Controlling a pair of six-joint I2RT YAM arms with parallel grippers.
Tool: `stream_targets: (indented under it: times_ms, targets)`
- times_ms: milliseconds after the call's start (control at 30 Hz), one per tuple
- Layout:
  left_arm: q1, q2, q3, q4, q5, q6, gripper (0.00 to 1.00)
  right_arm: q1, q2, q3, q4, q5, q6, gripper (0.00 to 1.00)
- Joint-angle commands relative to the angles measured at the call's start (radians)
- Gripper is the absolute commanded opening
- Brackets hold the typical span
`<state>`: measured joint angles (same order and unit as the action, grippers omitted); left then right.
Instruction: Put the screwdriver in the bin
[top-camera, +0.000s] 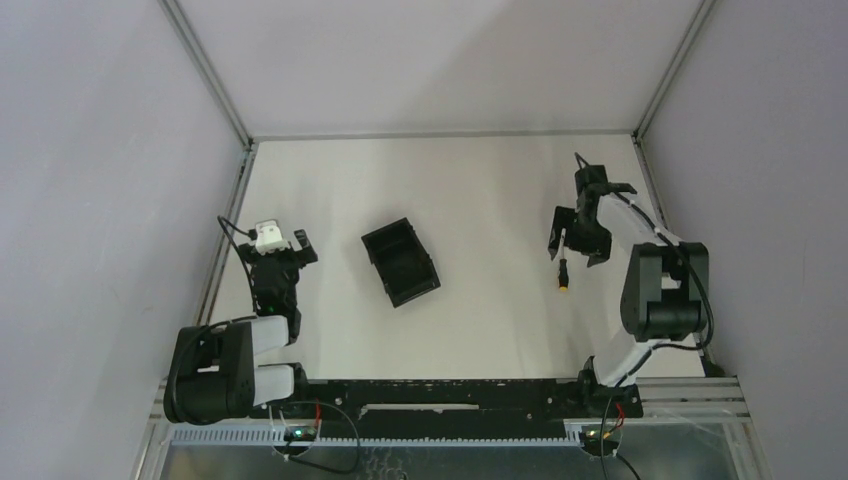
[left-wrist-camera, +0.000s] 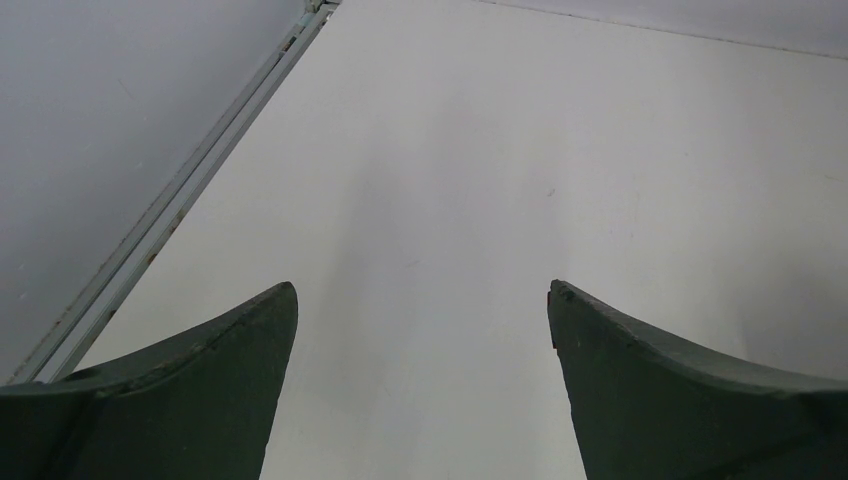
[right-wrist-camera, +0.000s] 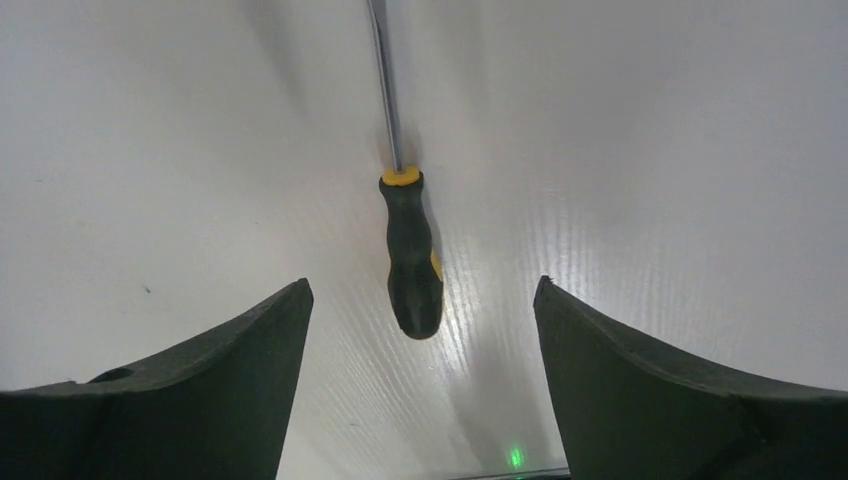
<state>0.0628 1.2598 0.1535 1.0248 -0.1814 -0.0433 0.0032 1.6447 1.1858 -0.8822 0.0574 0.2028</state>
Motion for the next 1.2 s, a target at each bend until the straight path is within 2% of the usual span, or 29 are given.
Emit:
stream_targets:
  times_ms: [0,100,167,267,367,567,767,1000,1167]
  targets:
    - [-0.006,0.0,0.039,0.035,-0.007,0.016,1.0,0.004,0.09,-0.016,0.057,-0.047,-0.045,0.85]
    - [-0.006,-0.001,0.038,0.035,-0.008,0.016,1.0,0.004,0.153,-0.026,0.082,-0.047,-0.049,0.74]
    - [-0.006,0.0,0.039,0.035,-0.008,0.016,1.0,0.004,0.183,-0.028,0.089,-0.032,-0.046,0.63]
    - [-0.006,-0.001,0.039,0.035,-0.008,0.016,1.0,0.006,0.203,-0.029,0.087,0.002,-0.05,0.38]
    - [-0.006,-0.001,0.038,0.035,-0.009,0.016,1.0,0.006,0.19,-0.011,0.061,0.016,-0.055,0.0]
    - [-0.006,0.0,0.039,0.035,-0.007,0.016,1.0,0.014,0.079,0.173,-0.174,0.043,-0.069,0.0]
    - [-0.006,0.0,0.039,0.035,-0.008,0.016,1.0,0.01,0.044,0.396,-0.411,0.05,-0.041,0.0]
    - [-0.006,-0.001,0.038,0.035,-0.008,0.016,1.0,0.07,0.041,0.478,-0.444,0.042,0.022,0.0]
    - [-0.006,-0.001,0.038,0.035,-0.007,0.017,1.0,0.283,0.07,0.529,-0.409,0.002,0.086,0.0]
